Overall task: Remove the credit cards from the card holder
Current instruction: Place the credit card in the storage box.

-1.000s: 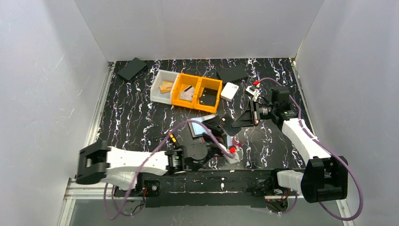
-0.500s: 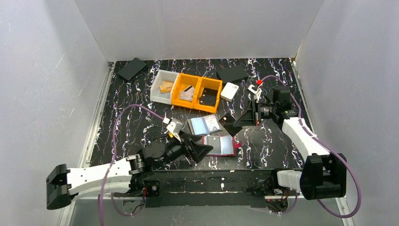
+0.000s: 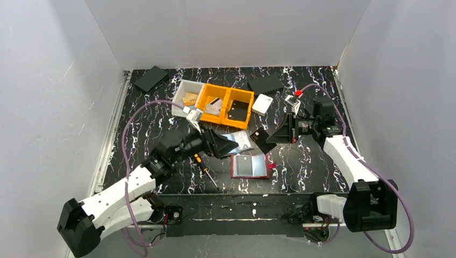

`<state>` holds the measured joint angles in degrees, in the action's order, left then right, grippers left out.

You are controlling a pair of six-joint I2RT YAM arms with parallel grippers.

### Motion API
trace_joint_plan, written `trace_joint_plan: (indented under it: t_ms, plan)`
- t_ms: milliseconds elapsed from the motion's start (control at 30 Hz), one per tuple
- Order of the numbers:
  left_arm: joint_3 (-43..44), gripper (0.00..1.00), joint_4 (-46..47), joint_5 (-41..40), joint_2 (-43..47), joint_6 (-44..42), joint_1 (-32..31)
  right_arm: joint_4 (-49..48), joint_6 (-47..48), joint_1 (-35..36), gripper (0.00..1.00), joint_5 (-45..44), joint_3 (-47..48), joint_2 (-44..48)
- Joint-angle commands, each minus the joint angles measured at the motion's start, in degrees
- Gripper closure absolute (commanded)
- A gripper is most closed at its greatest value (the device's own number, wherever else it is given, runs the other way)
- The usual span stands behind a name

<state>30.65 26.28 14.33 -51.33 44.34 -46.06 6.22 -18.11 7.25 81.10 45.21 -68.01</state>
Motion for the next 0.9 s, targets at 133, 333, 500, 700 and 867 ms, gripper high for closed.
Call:
trace_joint_plan:
  t_ms: [133, 333, 500, 700, 867]
  plan:
    - [26.8, 0.03, -42.2, 25.7, -9.3, -29.8, 11.5, 51.0, 51.9, 5.4, 0.99, -21.2, 25.6, -12.7]
    - [36.6, 0.02, -52.2, 29.3, -18.2, -43.6, 12.6, 60.8, 64.6, 12.2, 0.99, -37.2, 35.6, -17.0]
    - [31.5, 0.02, -47.3, 21.7, -12.6, -43.4, 12.9, 48.6, 65.7, 19.2, 0.99, -50.8, 35.9, -14.4]
    - [22.3, 0.02, -51.4, 10.0, -1.5, -43.1, 15.0, 46.1, 65.2, 24.8, 0.99, -56.9, 50.7, -29.0]
    - [16.0, 0.02, -54.1, 2.2, 7.9, -44.1, 15.5, 43.7, 61.2, 27.0, 0.99, -62.9, 62.2, -40.1]
